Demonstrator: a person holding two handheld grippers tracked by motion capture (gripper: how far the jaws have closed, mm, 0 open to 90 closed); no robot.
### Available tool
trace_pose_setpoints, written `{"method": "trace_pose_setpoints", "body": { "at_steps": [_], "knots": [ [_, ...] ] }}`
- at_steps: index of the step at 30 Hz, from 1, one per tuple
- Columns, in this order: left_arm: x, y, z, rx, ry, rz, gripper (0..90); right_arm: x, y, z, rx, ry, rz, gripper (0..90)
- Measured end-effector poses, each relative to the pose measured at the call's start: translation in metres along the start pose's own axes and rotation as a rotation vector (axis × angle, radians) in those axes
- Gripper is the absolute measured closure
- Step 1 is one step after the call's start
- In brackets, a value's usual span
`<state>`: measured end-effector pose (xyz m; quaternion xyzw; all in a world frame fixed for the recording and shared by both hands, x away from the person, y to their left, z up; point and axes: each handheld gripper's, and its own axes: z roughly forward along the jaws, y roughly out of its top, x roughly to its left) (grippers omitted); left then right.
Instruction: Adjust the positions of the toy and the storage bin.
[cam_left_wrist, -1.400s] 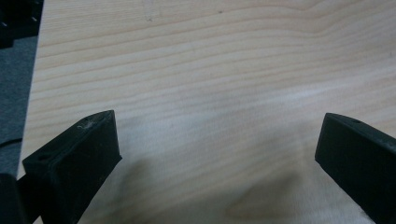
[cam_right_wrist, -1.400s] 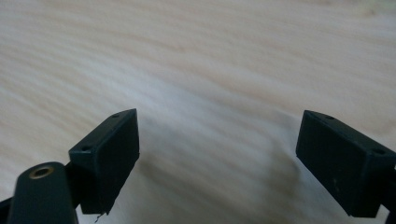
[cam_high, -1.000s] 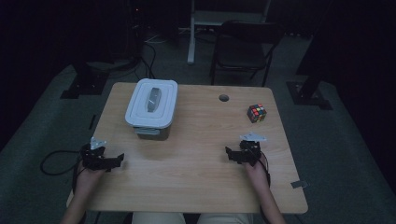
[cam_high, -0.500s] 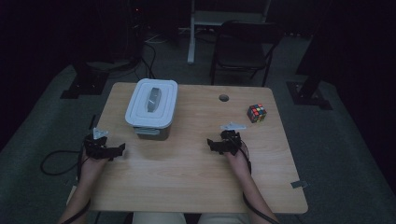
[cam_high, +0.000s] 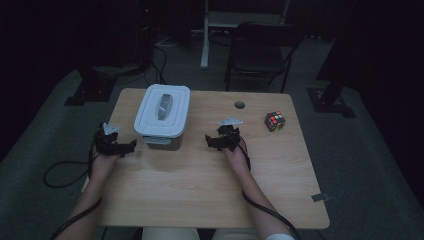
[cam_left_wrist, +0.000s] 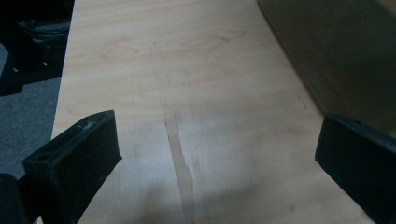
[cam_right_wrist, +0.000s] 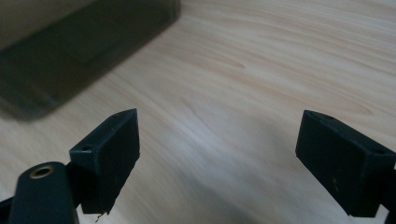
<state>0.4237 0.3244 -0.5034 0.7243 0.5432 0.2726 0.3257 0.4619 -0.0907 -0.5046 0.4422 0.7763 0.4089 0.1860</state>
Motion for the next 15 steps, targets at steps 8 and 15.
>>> {"method": "trace_pose_setpoints", "body": {
  "at_steps": [8, 15],
  "knots": [
    [0.014, 0.022, 0.015, 0.008, 0.002, -0.008, 0.6, 0.014, 0.017, 0.021, -0.047, -0.017, 0.038, 13.2],
    [0.024, 0.034, 0.025, 0.006, 0.014, -0.008, 0.6, 0.02, 0.031, 0.033, -0.044, -0.027, 0.037, 13.1]
  ]
}}
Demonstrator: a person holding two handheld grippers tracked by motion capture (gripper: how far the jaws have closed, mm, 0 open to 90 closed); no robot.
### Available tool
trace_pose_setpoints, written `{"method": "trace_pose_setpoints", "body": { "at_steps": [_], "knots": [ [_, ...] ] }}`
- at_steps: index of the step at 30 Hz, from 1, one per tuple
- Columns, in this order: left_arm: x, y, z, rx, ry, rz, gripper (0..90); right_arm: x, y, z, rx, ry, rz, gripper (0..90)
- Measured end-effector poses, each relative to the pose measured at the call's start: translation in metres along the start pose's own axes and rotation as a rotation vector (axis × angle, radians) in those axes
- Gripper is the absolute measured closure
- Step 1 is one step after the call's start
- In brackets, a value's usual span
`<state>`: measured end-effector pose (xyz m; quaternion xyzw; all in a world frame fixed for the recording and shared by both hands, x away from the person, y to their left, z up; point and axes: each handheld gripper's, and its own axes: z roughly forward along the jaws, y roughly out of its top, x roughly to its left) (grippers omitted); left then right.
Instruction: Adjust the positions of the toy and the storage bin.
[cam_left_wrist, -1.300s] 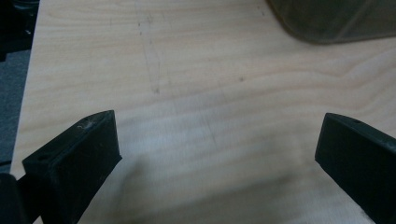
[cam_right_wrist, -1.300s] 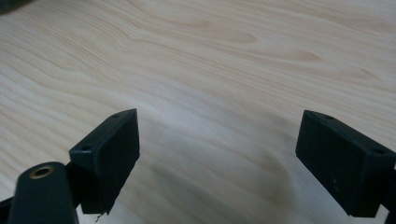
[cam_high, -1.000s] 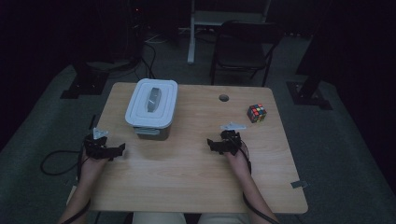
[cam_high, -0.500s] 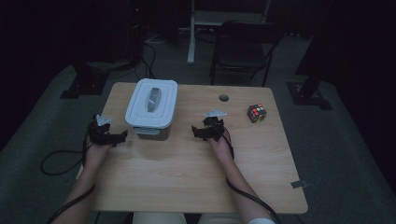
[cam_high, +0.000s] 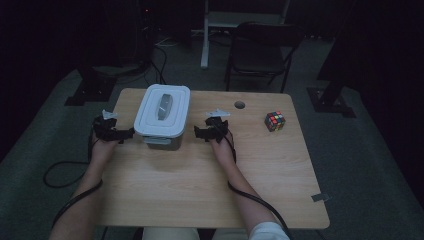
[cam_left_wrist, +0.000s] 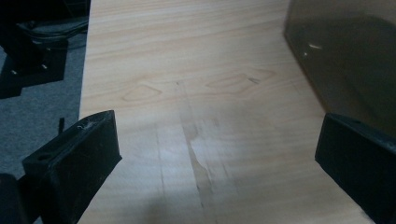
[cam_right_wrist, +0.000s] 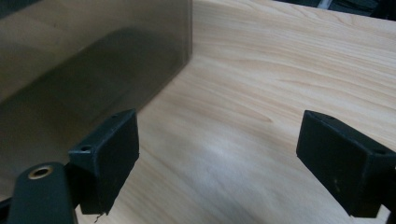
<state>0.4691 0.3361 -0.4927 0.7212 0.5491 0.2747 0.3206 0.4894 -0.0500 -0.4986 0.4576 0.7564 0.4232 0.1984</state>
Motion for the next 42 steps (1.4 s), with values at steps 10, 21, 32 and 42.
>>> {"method": "trace_pose_setpoints", "body": {
  "at_steps": [10, 21, 32, 42],
  "knots": [
    [-0.014, 0.013, 0.014, -0.012, -0.007, 0.019, 0.6, 0.006, 0.003, 0.011, 0.025, 0.013, 0.042, 12.8],
    [-0.032, 0.016, 0.013, -0.026, -0.059, 0.019, 0.8, 0.014, 0.011, 0.005, -0.007, 0.083, -0.007, 13.2],
    [-0.047, 0.018, 0.015, -0.011, -0.08, 0.053, 1.3, 0.002, 0.001, 0.001, 0.005, 0.142, 0.001, 15.0],
    [-0.058, 0.023, 0.019, 0.002, -0.104, 0.061, 1.4, -0.009, -0.004, -0.008, 0.016, 0.172, 0.007, 15.9]
  ]
}}
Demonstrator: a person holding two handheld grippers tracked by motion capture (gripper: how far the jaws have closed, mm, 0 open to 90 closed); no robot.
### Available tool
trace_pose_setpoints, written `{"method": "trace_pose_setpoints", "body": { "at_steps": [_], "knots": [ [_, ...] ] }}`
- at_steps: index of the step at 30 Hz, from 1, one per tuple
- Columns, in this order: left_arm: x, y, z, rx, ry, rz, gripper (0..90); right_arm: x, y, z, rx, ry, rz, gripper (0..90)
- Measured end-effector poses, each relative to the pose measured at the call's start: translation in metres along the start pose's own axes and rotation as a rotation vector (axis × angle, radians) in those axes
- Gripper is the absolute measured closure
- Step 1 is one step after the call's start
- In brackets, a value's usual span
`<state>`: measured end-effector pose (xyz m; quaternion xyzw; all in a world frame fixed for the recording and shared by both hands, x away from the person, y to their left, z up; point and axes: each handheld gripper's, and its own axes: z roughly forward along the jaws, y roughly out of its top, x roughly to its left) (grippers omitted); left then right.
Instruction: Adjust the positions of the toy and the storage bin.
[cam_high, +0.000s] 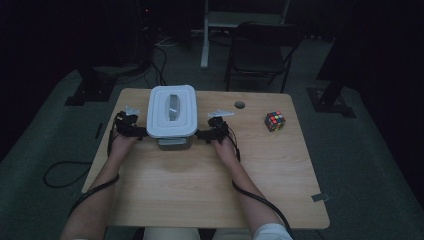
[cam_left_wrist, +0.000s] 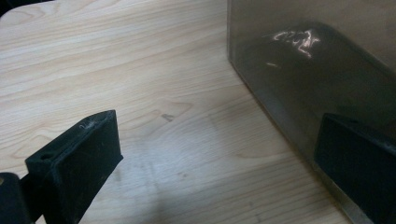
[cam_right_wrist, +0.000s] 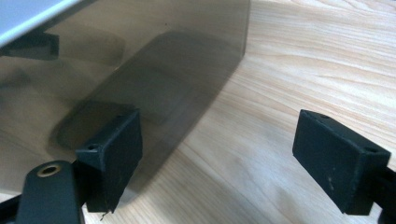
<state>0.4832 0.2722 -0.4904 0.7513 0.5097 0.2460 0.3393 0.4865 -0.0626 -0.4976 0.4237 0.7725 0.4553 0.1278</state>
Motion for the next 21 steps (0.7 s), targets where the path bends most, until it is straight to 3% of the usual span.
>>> {"method": "trace_pose_setpoints", "body": {
  "at_steps": [11, 16, 21],
  "knots": [
    [-0.023, 0.008, 0.008, 0.009, -0.031, 0.026, 1.4, -0.015, -0.009, -0.023, -0.009, -0.002, -0.022, 16.0],
    [-0.033, 0.011, 0.014, 0.011, -0.052, 0.012, 1.4, -0.023, -0.015, -0.032, -0.023, -0.007, -0.006, 15.9],
    [-0.044, 0.015, 0.018, 0.026, -0.064, 0.036, 1.3, -0.029, -0.018, -0.042, -0.016, -0.022, -0.024, 15.9]
  ]
}}
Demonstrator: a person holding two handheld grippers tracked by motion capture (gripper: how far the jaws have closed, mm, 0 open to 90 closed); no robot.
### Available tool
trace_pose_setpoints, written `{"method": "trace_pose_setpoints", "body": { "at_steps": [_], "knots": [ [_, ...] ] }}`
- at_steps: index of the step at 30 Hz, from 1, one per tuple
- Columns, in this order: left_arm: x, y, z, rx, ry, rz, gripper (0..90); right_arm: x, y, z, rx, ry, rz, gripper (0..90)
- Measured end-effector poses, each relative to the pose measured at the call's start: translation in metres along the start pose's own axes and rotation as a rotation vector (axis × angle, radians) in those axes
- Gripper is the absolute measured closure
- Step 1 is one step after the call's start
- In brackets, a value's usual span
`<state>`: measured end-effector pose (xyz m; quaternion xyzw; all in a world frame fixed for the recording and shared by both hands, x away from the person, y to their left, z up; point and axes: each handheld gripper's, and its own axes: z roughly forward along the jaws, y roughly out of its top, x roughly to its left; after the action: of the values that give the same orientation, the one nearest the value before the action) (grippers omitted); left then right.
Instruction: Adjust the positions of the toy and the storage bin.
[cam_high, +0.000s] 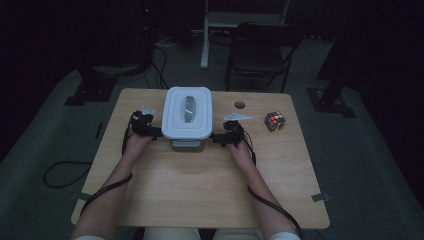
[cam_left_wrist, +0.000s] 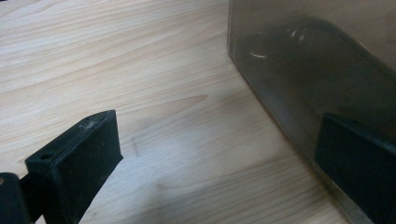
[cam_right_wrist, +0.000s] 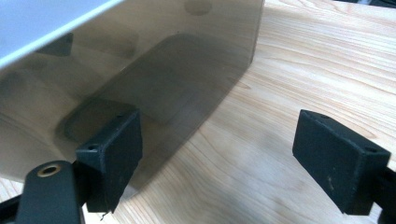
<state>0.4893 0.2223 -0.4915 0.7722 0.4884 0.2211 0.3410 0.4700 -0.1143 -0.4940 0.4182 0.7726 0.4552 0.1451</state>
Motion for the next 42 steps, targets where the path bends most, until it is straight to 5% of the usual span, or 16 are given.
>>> {"method": "trace_pose_setpoints", "body": {
  "at_steps": [15, 26, 29, 30, 42],
  "knots": [
    [-0.035, 0.007, 0.009, 0.046, -0.019, 0.078, 1.3, -0.025, -0.013, -0.026, -0.005, 0.015, 0.034, 15.9],
    [-0.057, 0.012, 0.009, 0.03, -0.057, 0.114, 1.3, -0.04, -0.02, -0.043, -0.009, -0.004, 0.053, 15.8],
    [-0.058, 0.013, 0.009, 0.01, -0.066, 0.098, 1.3, -0.043, -0.023, -0.046, -0.013, 0.0, 0.061, 15.5],
    [-0.055, 0.015, 0.008, -0.025, -0.089, 0.06, 1.3, -0.044, -0.024, -0.047, -0.016, 0.005, 0.064, 14.8],
    [-0.039, 0.025, 0.023, -0.028, -0.025, 0.025, 1.2, -0.074, -0.024, -0.039, -0.032, -0.111, 0.124, 13.5]
  ]
}}
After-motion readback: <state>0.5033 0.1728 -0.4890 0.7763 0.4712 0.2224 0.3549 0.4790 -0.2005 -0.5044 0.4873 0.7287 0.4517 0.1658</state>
